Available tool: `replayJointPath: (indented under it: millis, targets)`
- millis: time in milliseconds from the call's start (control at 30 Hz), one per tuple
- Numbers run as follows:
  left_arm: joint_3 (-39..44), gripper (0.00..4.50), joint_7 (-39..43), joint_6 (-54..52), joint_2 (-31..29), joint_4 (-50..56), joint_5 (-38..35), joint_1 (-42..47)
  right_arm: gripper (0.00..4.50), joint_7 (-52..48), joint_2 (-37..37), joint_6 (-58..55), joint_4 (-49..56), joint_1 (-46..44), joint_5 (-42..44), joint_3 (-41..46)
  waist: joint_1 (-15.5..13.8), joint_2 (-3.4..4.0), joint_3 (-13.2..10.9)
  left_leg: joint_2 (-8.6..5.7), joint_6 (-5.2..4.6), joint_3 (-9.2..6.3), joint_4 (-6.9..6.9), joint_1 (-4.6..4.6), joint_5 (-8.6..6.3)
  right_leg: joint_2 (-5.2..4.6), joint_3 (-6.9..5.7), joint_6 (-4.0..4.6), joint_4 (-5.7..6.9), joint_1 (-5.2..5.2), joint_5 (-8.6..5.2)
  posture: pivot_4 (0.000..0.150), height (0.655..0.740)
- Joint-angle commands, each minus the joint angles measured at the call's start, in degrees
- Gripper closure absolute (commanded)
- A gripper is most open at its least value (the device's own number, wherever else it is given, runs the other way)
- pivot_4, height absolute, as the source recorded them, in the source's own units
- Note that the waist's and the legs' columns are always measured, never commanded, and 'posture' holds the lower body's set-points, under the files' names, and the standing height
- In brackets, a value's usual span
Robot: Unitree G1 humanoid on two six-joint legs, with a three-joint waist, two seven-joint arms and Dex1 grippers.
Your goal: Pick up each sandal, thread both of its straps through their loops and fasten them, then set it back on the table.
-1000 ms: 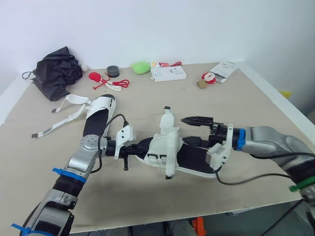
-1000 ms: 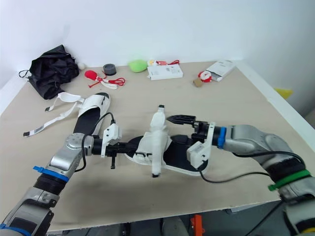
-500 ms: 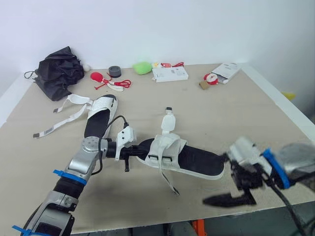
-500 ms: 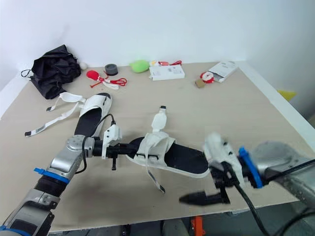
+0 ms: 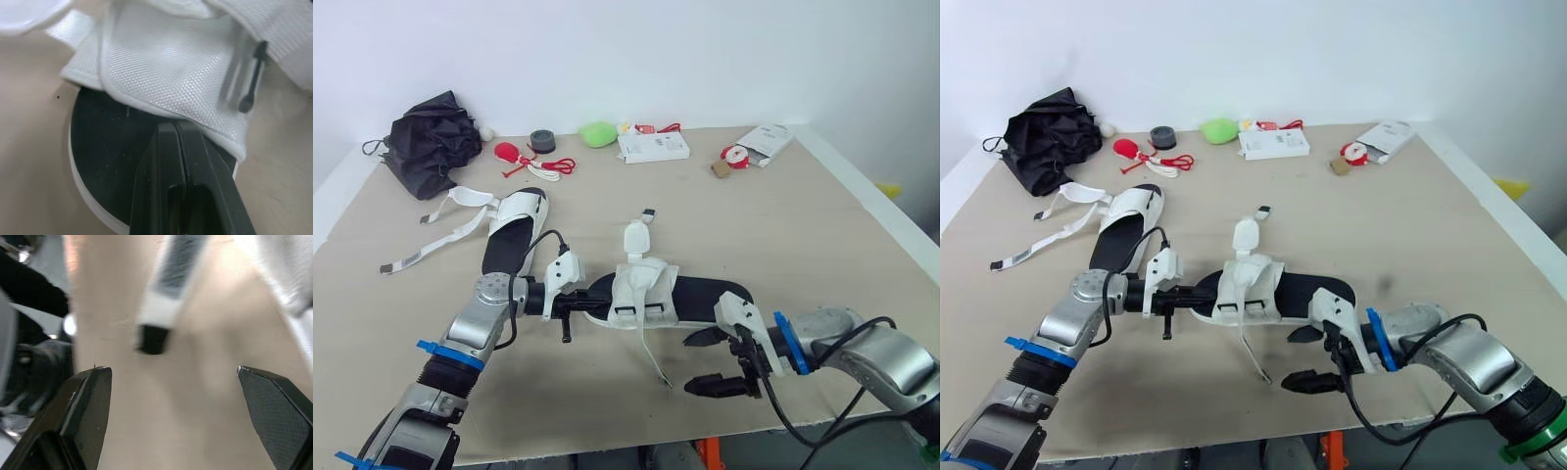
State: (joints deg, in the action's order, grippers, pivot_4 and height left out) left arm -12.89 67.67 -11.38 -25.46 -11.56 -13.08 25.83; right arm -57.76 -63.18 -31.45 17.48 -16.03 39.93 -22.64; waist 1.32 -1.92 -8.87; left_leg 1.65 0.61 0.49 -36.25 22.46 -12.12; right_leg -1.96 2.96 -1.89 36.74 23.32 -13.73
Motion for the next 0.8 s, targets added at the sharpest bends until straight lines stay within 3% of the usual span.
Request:
replayJointPath:
  millis: [33,167,333,500,700,800]
  targets:
    - [-2.1,4.5,-2.1,-5.2,-1.3,0.5,2.0,-4.6,0.09,-3.8,3.3,-1.2,-5.6,-5.6,-3.1,2.2,0.1,-0.01,0.0,0.01,0.0,0.0,0.0,0.0,0.0,0.01,-0.01,0.0,0.0,0.0,0.0,0.15,0.74]
    - [-1.2,4.5,-4.1,-7.4,-1.6,4.2,1.0,-6.3,0.09,-7.4,2.1,-3.3,-3.2,-4.4,-1.9,5.5,0.0,0.04,0.0,-0.01,-0.03,0.0,0.02,0.41,-0.05,0.24,0.05,-0.04,0.0,-0.01,0.0,0.15,0.74]
    - [-0.7,4.5,-6.1,-10.2,-3.1,11.1,0.2,-9.6,0.09,-6.4,-2.4,-18.7,7.1,-3.2,16.7,19.1,0.0,0.18,-0.1,0.0,-0.11,-0.2,0.02,0.61,-0.2,0.36,0.11,-0.32,0.0,0.12,0.08,0.15,0.74]
    - [-1.4,4.5,-7.5,-11.4,-5.5,14.3,1.6,-9.4,0.09,10.2,-2.2,-30.4,17.9,2.2,35.3,26.5,0.0,0.01,-0.1,0.23,-0.06,-0.37,0.03,0.6,-0.45,0.72,-0.21,0.07,0.0,0.07,-0.15,0.15,0.74]
    - [-3.6,4.5,-8.0,-14.5,-5.7,16.3,1.6,-5.0,0.09,34.8,-2.8,-33.2,25.2,7.7,50.4,22.6,-0.1,0.01,-0.2,0.12,-0.02,-0.39,-0.06,0.71,-0.55,0.6,-0.25,-0.04,0.02,0.07,-0.29,0.15,0.74]
    - [-4.7,4.5,-7.6,-14.5,-4.9,15.0,1.6,-3.2,0.09,45.5,-0.9,-33.1,25.4,5.1,54.4,17.4,-0.1,-0.08,-0.2,0.1,-0.02,-0.38,-0.21,0.77,-0.55,0.55,-0.21,-0.1,0.01,0.05,-0.25,0.15,0.74]
